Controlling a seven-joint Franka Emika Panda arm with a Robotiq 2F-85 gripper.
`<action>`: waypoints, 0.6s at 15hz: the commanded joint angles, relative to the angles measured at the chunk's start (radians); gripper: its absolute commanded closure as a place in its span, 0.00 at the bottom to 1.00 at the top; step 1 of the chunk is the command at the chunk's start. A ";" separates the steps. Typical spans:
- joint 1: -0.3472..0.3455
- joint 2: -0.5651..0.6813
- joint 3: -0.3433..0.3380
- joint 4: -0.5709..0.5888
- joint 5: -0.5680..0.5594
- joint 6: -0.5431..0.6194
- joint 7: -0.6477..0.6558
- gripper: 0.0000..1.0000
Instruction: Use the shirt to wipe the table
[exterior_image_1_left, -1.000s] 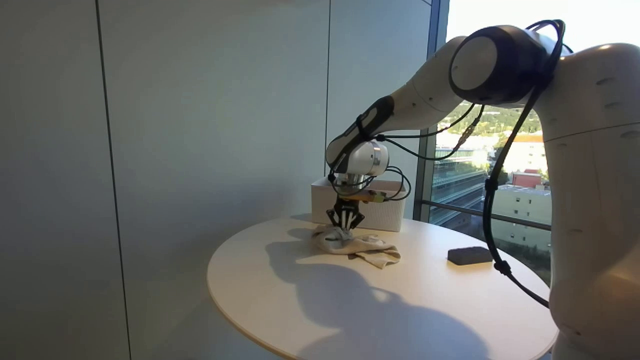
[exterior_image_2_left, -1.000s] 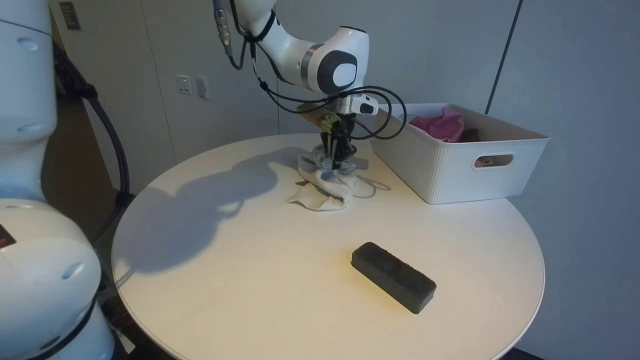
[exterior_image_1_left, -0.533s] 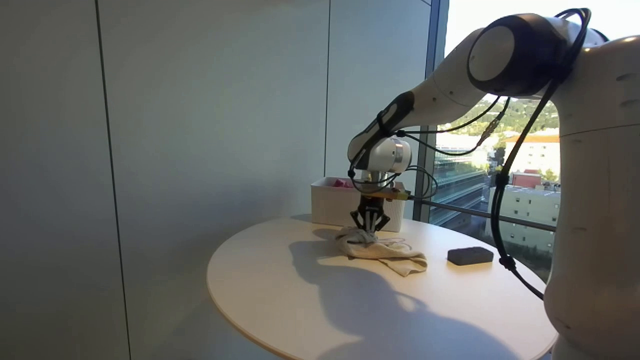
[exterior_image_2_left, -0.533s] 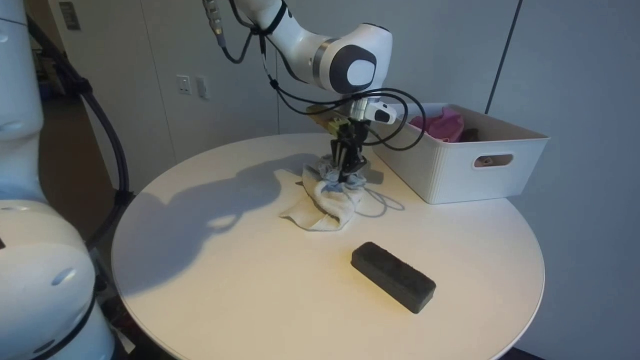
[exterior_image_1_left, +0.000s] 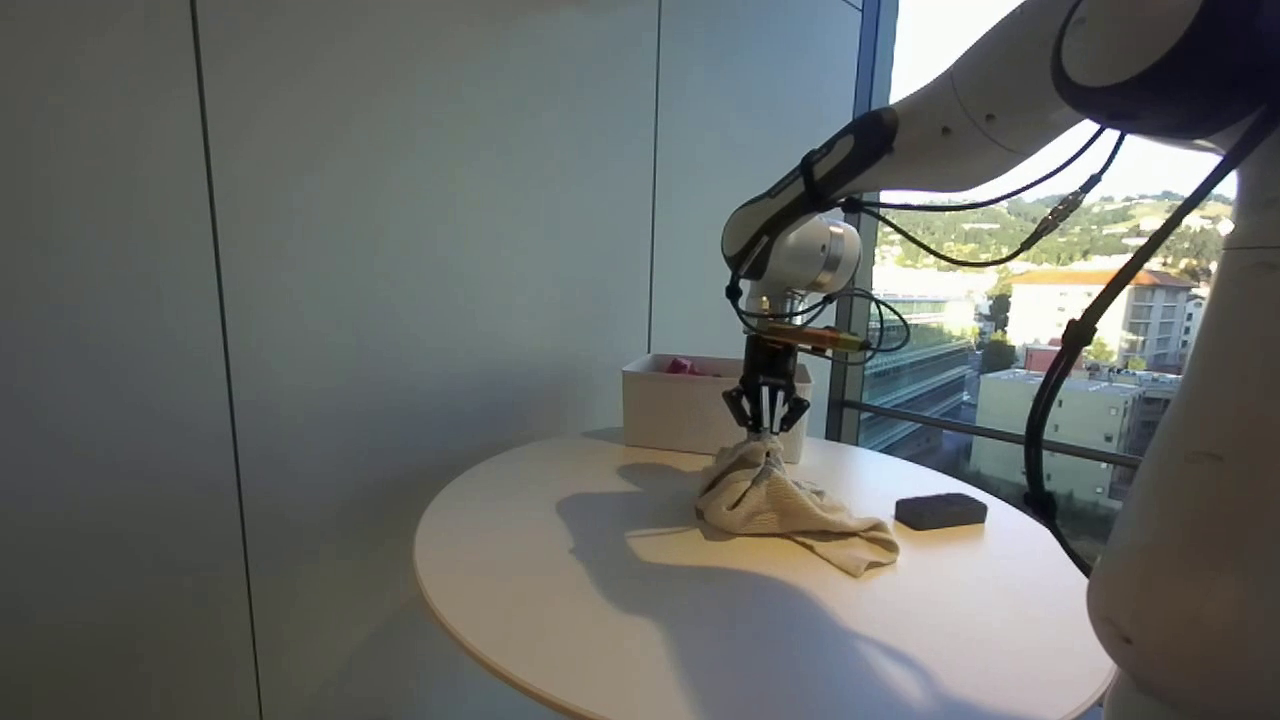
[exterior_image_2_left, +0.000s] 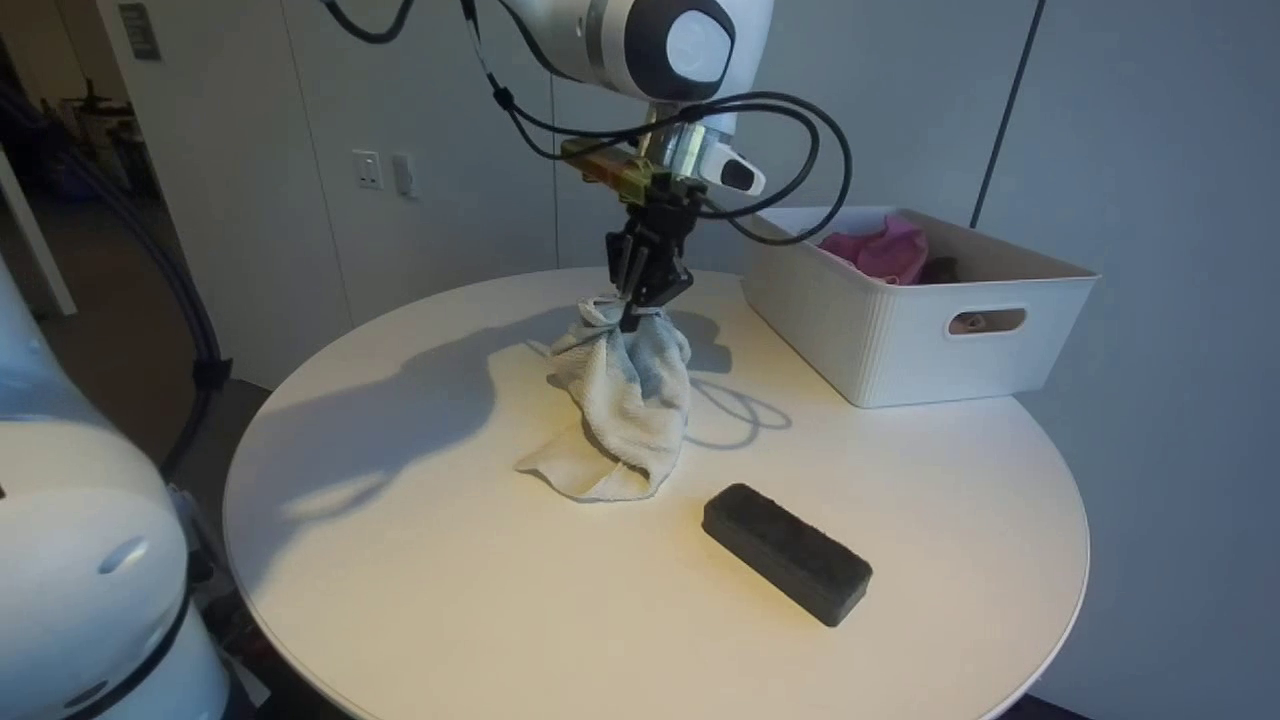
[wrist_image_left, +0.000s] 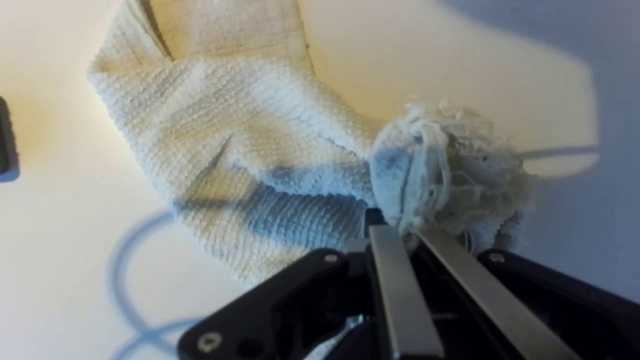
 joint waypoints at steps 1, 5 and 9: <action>0.028 -0.042 0.030 0.048 -0.048 -0.188 -0.063 0.91; 0.035 -0.038 0.038 0.045 -0.035 -0.224 -0.057 0.82; 0.036 -0.040 0.037 0.045 -0.037 -0.234 -0.070 0.82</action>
